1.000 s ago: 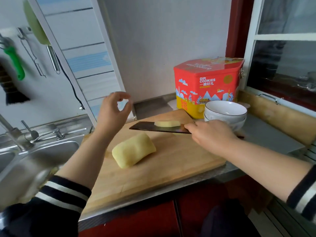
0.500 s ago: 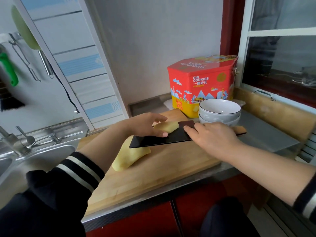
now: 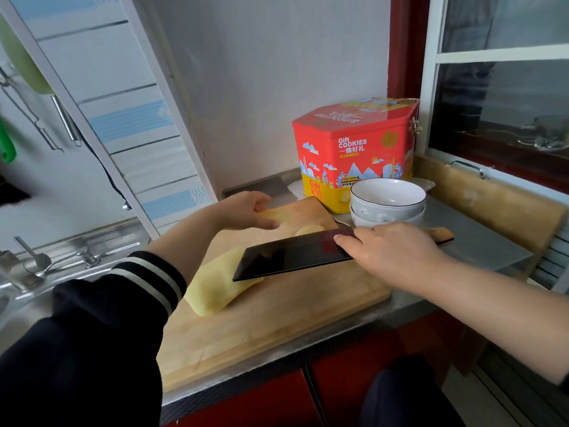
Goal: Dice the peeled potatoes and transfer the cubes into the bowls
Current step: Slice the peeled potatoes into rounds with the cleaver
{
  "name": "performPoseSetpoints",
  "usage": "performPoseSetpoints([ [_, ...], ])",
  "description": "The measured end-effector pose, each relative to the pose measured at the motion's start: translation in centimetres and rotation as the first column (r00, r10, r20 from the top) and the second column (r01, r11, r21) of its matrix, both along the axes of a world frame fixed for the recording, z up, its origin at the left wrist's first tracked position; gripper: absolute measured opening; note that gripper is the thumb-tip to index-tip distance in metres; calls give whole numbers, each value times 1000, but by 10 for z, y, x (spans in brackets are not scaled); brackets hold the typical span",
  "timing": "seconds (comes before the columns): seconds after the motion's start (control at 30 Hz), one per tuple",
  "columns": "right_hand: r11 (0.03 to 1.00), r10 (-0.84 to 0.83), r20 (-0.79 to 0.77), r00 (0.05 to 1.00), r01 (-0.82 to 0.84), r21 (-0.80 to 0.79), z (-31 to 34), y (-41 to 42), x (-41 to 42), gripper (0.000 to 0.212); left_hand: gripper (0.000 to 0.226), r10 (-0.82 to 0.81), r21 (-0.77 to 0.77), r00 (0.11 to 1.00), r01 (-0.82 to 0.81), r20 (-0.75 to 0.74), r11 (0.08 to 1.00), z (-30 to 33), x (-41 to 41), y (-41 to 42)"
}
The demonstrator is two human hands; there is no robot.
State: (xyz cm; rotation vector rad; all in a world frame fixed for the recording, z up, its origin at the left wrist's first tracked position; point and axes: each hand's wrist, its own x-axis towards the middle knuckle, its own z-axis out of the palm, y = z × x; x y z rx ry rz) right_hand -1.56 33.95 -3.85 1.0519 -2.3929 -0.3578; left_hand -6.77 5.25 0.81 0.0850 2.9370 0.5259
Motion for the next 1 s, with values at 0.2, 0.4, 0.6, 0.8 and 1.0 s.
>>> performPoseSetpoints([
  [0.2, 990, -137, 219, 966, 140, 3, 11, 13, 7, 33, 81, 127, -52, 992, -127, 6, 991, -8, -11, -38],
  [0.4, 940, -257, 485, 836, 332, -76, 21, 14, 10, 14, 75, 96, -59, 990, -90, 99, 994, -32, -7, -40],
  [0.6, 867, -104, 797, 595, 446, -220, 34, -12, 17, 18, 12, 108, 77, 927, -86, -358, 993, -17, 36, -47],
  [0.8, 842, 53, 932, 358, 487, -234, 46, -64, 29, 26, 19, -154, -51, 815, 151, -558, 987, -39, 110, -63],
  [1.0, 832, 16, 952, 305, 524, -182, 46, -116, 38, 26, 27, -205, -86, 776, 193, -597, 977, -66, 109, -65],
])
